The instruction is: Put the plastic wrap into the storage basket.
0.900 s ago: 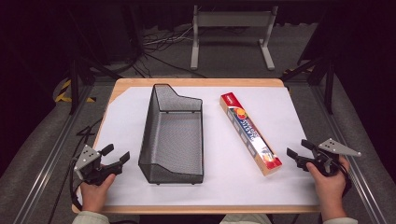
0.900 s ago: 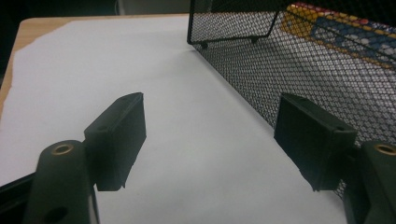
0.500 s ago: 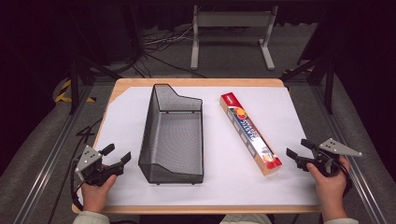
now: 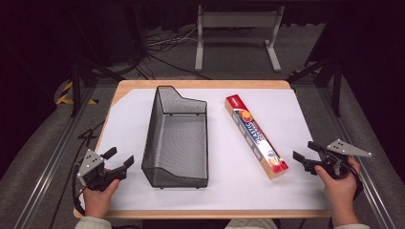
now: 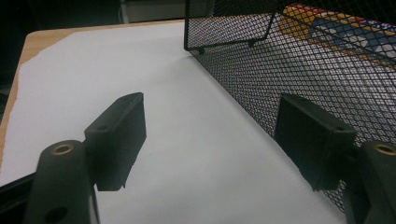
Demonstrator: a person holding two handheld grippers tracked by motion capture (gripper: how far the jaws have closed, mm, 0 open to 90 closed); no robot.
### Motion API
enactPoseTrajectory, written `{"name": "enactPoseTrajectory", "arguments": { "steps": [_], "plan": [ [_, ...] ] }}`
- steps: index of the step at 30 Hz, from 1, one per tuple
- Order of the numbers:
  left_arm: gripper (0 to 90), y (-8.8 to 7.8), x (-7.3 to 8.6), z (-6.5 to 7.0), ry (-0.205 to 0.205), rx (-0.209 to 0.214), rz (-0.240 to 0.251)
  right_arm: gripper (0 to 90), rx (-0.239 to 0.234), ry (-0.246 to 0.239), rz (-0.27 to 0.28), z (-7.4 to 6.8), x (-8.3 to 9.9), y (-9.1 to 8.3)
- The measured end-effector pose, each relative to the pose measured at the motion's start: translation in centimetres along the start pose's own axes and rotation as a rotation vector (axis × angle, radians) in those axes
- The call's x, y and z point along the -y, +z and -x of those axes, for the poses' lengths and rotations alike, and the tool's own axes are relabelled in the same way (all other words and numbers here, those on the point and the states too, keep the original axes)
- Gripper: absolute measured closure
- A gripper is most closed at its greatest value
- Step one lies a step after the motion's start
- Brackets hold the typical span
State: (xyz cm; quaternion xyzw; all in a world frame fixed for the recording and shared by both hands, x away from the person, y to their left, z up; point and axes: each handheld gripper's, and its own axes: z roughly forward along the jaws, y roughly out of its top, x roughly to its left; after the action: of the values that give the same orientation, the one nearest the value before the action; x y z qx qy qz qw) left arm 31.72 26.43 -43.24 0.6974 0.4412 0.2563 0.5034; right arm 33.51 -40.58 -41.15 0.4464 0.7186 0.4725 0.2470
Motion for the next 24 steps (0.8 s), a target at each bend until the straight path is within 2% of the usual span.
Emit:
{"name": "enactPoseTrajectory", "arguments": {
  "steps": [3, 5, 8, 13, 18, 24],
  "plan": [
    [25.9, -0.1, 0.1, 0.1, -0.001, -0.006, -0.001, 21.2, 0.004, 0.003, -0.016, -0.2, -0.6, -0.1],
    [25.9, -0.1, 0.1, 0.2, 0.004, -0.013, -0.009, 21.0, -0.009, 0.028, -0.051, -0.3, -1.3, -0.1],
    [25.9, -0.2, 0.2, 0.3, 0.004, -0.019, -0.008, 17.3, -0.011, 0.030, -0.087, -0.1, -2.0, -0.2],
    [25.9, -0.3, 0.2, 0.4, 0.012, -0.026, -0.008, 13.9, -0.021, 0.053, -0.092, 0.3, -3.4, -0.7],
    [26.1, -0.3, 0.2, 0.4, 0.009, -0.030, -0.011, 12.9, -0.042, 0.034, -0.110, 0.3, -5.0, -0.9],
    [26.3, -0.1, 0.2, 0.5, 0.014, -0.029, -0.013, 10.8, -0.039, 0.008, -0.113, -0.2, -5.9, -0.7]
  ]
}}
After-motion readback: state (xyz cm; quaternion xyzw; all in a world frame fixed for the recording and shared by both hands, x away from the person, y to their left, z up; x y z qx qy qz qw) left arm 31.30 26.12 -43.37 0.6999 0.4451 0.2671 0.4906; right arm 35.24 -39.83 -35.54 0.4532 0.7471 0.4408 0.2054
